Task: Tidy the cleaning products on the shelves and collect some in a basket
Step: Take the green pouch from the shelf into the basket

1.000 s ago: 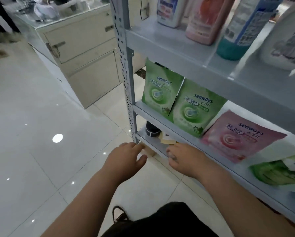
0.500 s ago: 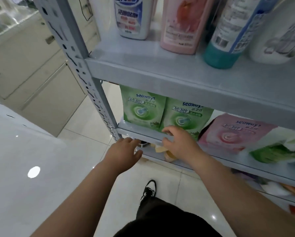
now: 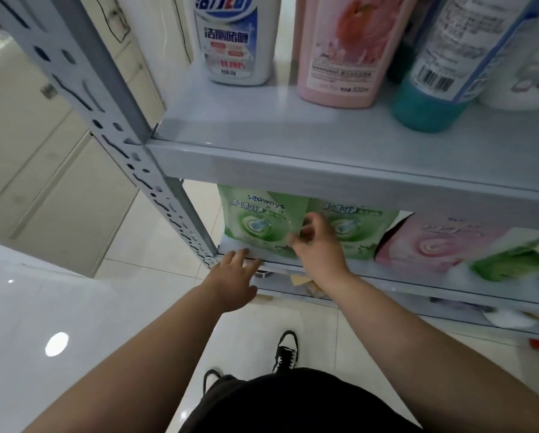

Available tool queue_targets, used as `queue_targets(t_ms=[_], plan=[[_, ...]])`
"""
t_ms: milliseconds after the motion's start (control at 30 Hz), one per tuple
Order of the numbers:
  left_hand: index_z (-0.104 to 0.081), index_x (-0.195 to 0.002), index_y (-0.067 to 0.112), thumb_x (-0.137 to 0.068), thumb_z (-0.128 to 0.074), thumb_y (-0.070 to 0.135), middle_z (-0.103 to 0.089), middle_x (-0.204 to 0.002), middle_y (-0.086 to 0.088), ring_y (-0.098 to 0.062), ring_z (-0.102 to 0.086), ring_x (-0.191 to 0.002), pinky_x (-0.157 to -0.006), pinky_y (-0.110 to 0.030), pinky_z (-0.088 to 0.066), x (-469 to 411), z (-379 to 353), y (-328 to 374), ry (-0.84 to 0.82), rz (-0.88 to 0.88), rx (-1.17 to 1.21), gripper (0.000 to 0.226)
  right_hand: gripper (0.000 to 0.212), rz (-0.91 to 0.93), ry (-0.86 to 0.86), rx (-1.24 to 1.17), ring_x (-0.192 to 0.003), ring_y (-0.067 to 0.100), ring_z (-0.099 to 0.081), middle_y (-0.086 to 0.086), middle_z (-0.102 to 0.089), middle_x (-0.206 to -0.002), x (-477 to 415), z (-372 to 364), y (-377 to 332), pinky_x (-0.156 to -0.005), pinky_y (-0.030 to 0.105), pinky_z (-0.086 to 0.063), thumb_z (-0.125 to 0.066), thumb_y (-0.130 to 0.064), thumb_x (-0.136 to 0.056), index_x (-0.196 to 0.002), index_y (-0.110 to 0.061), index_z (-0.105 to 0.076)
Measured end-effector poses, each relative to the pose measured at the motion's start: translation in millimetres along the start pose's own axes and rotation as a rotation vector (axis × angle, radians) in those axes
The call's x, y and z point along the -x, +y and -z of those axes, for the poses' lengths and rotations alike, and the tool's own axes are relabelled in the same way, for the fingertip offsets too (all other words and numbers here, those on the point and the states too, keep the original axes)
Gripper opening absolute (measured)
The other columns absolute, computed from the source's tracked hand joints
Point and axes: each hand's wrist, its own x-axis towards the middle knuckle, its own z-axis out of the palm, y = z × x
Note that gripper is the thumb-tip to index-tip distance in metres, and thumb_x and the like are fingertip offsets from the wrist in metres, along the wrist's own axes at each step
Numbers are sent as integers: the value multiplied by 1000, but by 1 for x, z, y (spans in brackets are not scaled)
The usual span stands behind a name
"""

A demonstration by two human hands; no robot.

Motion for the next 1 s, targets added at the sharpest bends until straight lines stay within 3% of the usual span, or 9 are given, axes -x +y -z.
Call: queue_targets(t_ms=[100, 267, 333, 467, 533, 633, 767, 900, 1000], plan=[[-21, -162, 30, -99, -52, 47, -16, -167, -14, -37, -18, -150, -117, -53, -35, -4, 1, -9, 6, -55, -45, 72, 17, 2, 24, 56, -86, 15, -60, -5, -63, -96, 4, -7, -6, -72, 19, -48, -69, -27, -98, -108, -15, -63], [-31, -159, 24, -100, -55, 41, -28, -163, -11, -34, -26, -148, -119, -44, -31, 3, 4, -22, 24, -129, 85, 66, 20, -97, 9, -97, -106, 16, -65, -3, -70, -118, 24, -18, -17, -99, 40, -54, -61, -24, -104, -122, -16, -61], [-41, -154, 21, -99, -61, 35, -42, -154, -7, -28, -41, -139, -114, -33, -34, 18, -2, -28, 88, -117, 355, 60, 14, -108, 35, -177, -108, 18, -68, -5, -73, -114, 40, -21, -18, -100, 45, -54, -60, -23, -104, -118, -21, -61], [-49, -134, 37, -93, -69, 36, -59, -134, 4, -1, -62, -105, -70, -10, -47, 58, -8, -47, 128, 38, 1033, 46, 8, -147, 146, -332, -107, 16, -71, -9, -76, -108, 81, -24, -12, -100, 53, -54, -59, -26, -105, -111, -32, -59], [-46, -136, 38, -77, -71, 55, -57, -132, 8, 2, -61, -106, -68, -14, -48, 74, -2, -50, 118, 54, 1240, 66, 14, -156, 187, -426, -106, 13, -72, -10, -77, -109, 105, -20, -14, -99, 49, -56, -61, -26, -103, -107, -39, -62], [-44, -145, 31, -62, -67, 67, -58, -136, 9, -12, -58, -124, -94, -29, -49, 88, 8, -44, 62, -59, 1353, 93, 12, -183, 214, -546, -99, 20, -75, 0, -79, -105, 139, -15, -21, -87, 45, -59, -63, -33, -92, -95, -44, -66], [-62, -122, 35, -74, -71, 56, -76, -114, 12, -12, -73, -105, -77, -22, -59, 106, 9, -28, 24, -153, 1448, 53, 11, -223, 244, -733, -101, 31, -75, 11, -77, -110, 173, -17, -24, -80, 45, -62, -68, -31, -85, -95, -36, -71], [-66, -112, 41, -65, -67, 66, -77, -109, 10, -13, -75, -99, -84, -37, -60, 120, 12, -12, 142, -95, 1466, 53, 11, -183, 253, -835, -96, 26, -76, 12, -78, -109, 189, -12, -31, -74, 37, -62, -75, -24, -89, -92, -34, -73], [-67, -105, 53, -70, -64, 70, -77, -106, 15, -9, -75, -95, -82, -37, -60, 122, 22, -6, 169, -122, 1402, 39, 11, -167, 259, -843, -94, 27, -76, 13, -78, -107, 185, -3, -34, -75, 39, -62, -66, -16, -97, -98, -26, -70]])
